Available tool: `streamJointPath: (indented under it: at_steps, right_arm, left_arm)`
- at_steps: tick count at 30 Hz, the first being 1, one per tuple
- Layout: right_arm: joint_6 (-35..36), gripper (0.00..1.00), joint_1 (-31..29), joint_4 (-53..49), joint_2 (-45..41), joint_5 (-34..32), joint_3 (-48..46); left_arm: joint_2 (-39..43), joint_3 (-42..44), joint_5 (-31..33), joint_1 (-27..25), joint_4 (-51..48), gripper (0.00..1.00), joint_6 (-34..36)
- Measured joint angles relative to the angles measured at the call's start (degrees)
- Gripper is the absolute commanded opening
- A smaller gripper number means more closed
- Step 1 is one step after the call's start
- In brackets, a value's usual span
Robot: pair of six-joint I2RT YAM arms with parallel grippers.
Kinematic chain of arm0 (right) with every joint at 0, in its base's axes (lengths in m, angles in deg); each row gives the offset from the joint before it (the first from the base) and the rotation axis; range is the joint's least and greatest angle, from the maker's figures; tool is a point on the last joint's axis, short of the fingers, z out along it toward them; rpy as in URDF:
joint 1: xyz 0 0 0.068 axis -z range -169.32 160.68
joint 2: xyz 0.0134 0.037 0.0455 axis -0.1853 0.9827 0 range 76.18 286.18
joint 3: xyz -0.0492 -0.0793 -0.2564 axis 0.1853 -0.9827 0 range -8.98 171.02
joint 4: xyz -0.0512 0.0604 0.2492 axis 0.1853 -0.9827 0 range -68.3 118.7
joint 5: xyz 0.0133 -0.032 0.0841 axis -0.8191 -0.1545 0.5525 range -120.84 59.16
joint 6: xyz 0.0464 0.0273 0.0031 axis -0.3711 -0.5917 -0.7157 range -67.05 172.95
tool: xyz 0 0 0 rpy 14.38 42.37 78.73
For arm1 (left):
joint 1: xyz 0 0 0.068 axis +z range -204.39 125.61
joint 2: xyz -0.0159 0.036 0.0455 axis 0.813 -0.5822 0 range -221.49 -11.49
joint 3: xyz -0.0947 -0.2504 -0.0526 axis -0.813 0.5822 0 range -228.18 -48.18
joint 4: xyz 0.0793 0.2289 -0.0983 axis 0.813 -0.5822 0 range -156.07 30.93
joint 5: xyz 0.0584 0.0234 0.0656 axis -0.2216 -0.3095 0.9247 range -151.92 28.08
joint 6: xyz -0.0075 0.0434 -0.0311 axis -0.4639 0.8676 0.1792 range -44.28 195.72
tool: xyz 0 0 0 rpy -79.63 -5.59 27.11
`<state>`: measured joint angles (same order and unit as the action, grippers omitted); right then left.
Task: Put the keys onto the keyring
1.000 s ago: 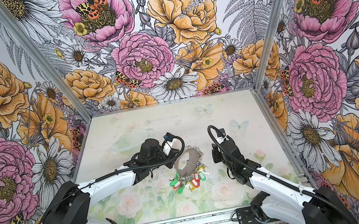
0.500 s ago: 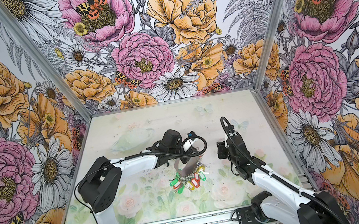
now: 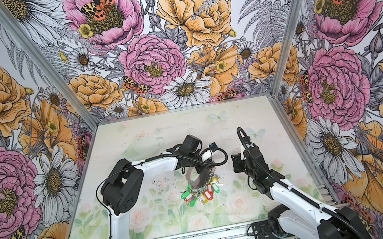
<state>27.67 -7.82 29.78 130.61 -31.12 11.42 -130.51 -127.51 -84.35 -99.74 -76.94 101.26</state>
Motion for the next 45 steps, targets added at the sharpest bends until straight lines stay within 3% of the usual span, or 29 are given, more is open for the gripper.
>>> streamJointPath:
  at_steps: [6,23,30,36,41,45]
  right_arm:
    - [0.0,0.34,0.1,0.6,0.2,0.6,-0.4]
    - [-0.2,0.35,0.2,1.4,0.5,1.7,-0.5]
    - [-0.4,0.35,0.2,1.5,0.5,1.9,-0.8]
    - [-0.4,0.35,0.2,1.6,0.5,2.1,-0.8]
    - [-0.2,0.33,0.2,2.9,0.2,3.6,-1.7]
    - [0.9,0.31,0.2,9.5,-0.8,7.4,-5.7]
  left_arm:
    - [-1.2,-2.0,0.0,-0.3,-1.7,0.06,0.7]
    - [-2.6,-3.8,2.6,-1.4,-2.5,0.13,0.6]
    - [-3.7,-5.4,3.7,-1.7,-2.5,0.0,0.4]
    - [-3.5,-5.1,3.8,-1.7,-2.1,0.0,0.3]
    - [2.1,3.5,2.8,-1.1,3.9,0.0,-1.3]
    - [10.9,12.7,0.0,1.0,10.1,0.0,-3.6]
